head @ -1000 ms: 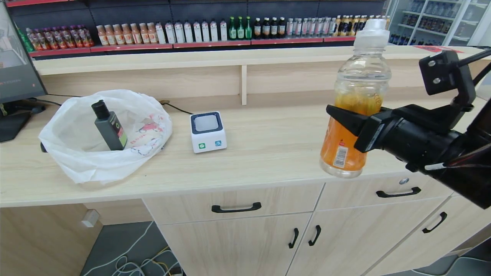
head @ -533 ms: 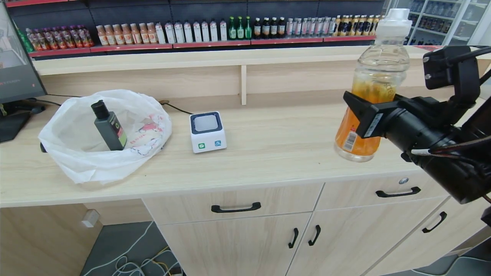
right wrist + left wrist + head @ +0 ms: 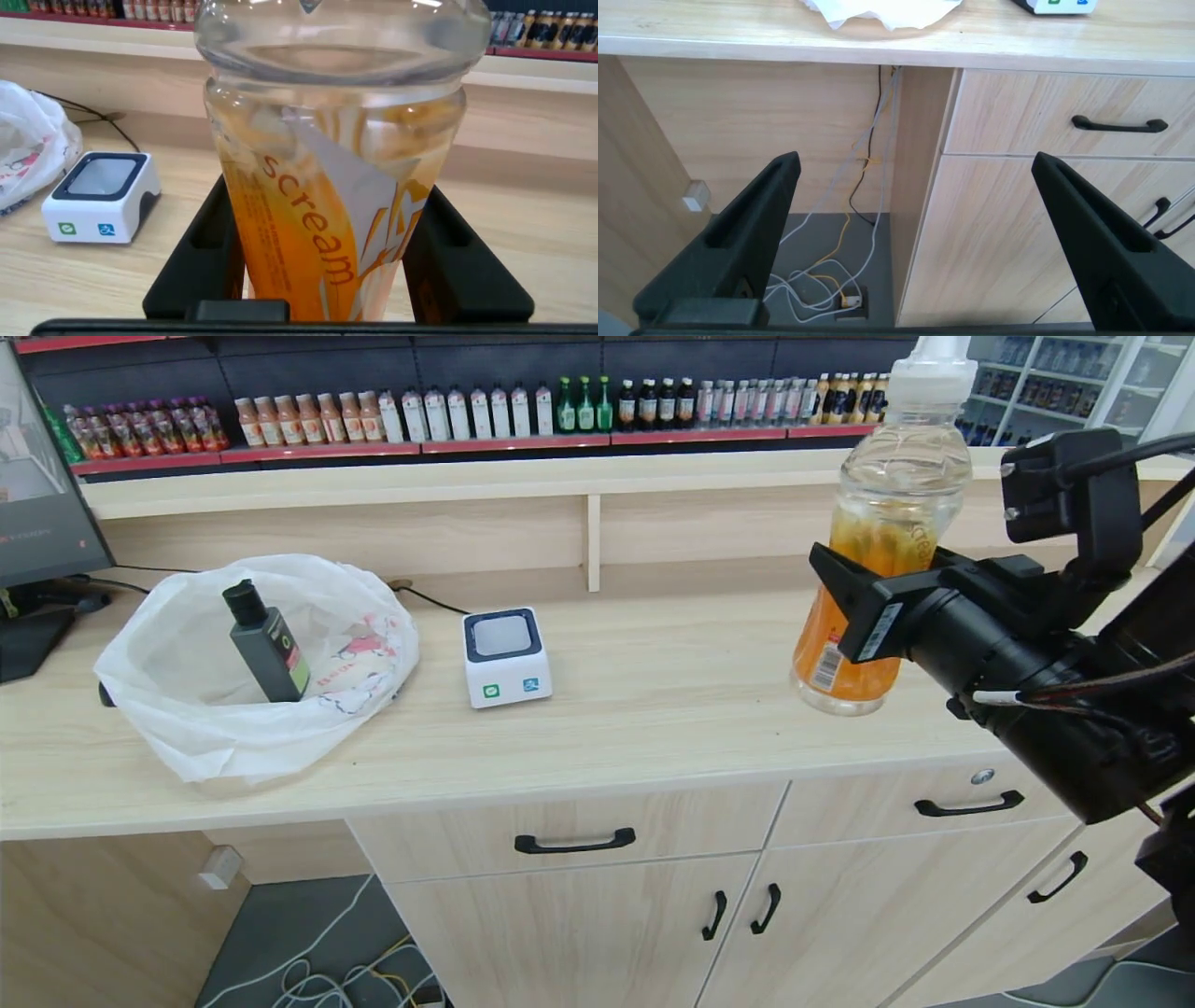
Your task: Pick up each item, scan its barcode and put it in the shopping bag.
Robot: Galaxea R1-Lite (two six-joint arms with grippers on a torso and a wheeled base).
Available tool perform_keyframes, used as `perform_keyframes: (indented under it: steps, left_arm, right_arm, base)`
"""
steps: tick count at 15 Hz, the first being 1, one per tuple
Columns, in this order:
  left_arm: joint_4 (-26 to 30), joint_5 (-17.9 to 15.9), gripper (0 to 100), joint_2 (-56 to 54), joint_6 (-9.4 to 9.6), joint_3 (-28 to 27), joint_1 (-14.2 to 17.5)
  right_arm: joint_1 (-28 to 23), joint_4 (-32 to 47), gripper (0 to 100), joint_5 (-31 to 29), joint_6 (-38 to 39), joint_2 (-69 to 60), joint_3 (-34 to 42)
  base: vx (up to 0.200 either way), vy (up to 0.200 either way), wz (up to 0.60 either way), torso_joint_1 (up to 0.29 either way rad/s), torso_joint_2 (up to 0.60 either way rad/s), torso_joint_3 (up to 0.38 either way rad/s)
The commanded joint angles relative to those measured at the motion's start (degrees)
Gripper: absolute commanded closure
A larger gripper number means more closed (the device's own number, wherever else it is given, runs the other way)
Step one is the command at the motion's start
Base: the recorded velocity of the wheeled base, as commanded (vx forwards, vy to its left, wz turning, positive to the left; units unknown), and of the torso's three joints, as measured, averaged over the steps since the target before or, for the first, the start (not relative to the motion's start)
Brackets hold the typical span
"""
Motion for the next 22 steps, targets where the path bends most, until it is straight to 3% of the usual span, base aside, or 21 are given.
perform_keyframes:
  steps: [1, 19, 22]
  left_arm:
    - [0.0, 0.0, 0, 0.0, -0.07, 0.0, 0.0]
    - [0.0, 0.0, 0, 0.0, -0.24, 0.0, 0.0]
    - [0.0, 0.0, 0, 0.0, -0.42, 0.0, 0.0]
  right_arm:
    - [0.6, 0.0, 100, 0.0, 0.0, 1.0, -0.9]
    - [0.9, -0.4, 100, 0.0, 1.0, 1.7, -0.4]
    - [0.9, -0.5, 100, 0.0, 1.1, 2.1, -0.4]
  base:
    - [0.0, 0.0, 0.0, 0.0, 0.0, 0.0]
    - [0.0, 0.0, 0.0, 0.0, 0.0, 0.0]
    - [0.0, 0.2, 0.0, -0.002, 0.0, 0.002]
